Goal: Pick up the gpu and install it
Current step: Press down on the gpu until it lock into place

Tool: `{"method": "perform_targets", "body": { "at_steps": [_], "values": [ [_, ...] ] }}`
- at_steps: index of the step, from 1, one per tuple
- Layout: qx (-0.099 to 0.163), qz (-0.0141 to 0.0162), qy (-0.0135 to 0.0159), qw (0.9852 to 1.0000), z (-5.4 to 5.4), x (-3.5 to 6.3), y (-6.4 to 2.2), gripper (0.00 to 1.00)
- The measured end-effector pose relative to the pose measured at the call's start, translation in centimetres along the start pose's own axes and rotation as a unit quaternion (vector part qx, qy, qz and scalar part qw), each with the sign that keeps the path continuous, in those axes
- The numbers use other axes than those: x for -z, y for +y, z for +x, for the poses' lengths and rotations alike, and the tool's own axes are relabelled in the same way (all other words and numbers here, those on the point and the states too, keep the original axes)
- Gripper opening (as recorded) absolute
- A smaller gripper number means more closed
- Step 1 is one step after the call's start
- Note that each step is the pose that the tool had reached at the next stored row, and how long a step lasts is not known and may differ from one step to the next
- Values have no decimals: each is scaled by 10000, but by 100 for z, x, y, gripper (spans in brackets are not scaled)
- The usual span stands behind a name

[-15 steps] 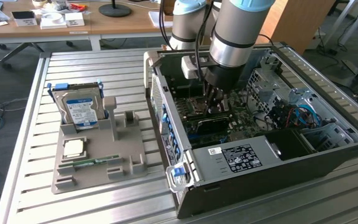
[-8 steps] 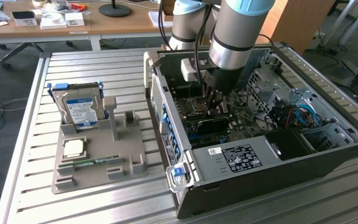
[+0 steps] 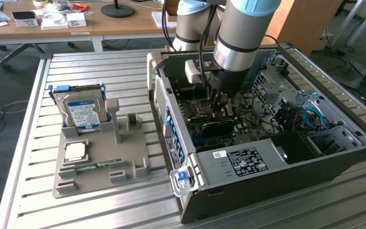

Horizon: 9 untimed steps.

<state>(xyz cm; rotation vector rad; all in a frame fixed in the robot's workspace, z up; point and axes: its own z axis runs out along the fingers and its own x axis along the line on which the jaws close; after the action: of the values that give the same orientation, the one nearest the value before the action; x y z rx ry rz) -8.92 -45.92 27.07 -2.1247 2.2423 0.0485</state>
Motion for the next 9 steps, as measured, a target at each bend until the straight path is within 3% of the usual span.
{"method": "perform_targets", "body": {
  "at_steps": [9],
  "values": [
    [0, 0, 0, 10000, 1, -6, 0, 11]
  ]
}}
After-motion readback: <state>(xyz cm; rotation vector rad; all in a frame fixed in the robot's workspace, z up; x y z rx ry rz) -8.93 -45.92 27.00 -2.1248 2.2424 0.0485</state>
